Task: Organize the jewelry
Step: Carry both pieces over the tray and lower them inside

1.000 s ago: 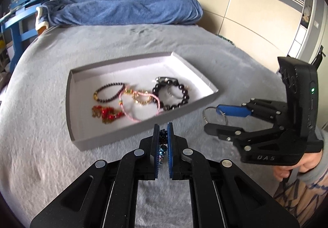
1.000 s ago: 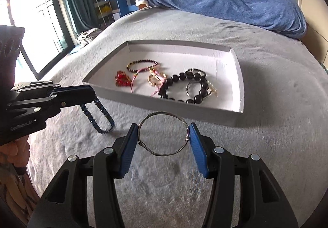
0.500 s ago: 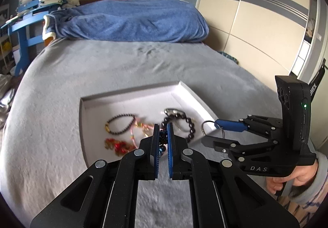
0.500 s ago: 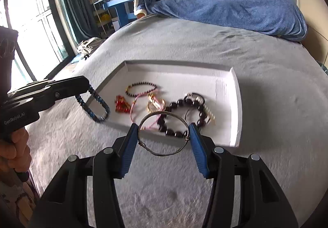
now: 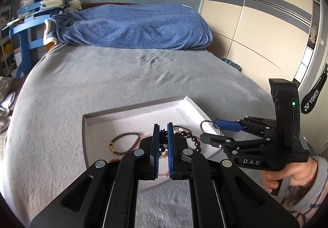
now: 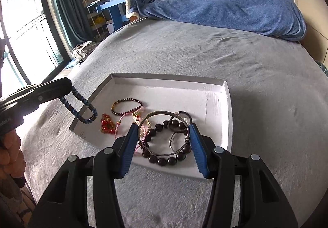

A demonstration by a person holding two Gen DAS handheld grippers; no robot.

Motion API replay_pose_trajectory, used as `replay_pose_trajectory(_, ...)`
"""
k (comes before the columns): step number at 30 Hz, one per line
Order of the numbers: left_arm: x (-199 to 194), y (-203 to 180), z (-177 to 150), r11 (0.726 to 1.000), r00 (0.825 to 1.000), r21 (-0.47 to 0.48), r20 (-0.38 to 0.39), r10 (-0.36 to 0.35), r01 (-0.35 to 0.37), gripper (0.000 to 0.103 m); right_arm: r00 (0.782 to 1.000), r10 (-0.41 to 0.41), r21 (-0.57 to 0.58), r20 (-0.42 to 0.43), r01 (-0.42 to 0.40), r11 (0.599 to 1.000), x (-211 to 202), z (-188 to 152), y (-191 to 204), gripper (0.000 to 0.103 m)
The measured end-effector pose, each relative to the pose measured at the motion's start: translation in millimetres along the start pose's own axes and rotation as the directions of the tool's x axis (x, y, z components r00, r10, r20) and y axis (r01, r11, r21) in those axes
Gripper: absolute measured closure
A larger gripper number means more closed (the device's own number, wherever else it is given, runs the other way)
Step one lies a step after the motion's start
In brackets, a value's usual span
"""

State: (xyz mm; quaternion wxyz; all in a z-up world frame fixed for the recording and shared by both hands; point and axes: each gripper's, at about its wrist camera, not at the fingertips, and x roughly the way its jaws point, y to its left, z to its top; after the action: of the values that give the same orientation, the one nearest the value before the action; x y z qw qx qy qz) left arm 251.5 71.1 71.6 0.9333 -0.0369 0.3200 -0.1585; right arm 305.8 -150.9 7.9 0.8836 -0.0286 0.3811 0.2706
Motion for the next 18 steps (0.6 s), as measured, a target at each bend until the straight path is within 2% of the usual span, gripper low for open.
replay_pose_trajectory(12, 27, 17, 11, 0.999, 0.999, -0.015, -0.030, 0.030, -0.031, 0.095, 0.999, 0.001, 0.017, -0.036, 0.000, 1.000, 32, 13, -4, 0.052)
replay_pose_trajectory(18, 46, 26, 4, 0.999, 0.996, -0.021, -0.079, 0.046, -0.048, 0.095, 0.998, -0.005, 0.027, -0.068, 0.007, 1.000, 54, 15, -7, 0.052)
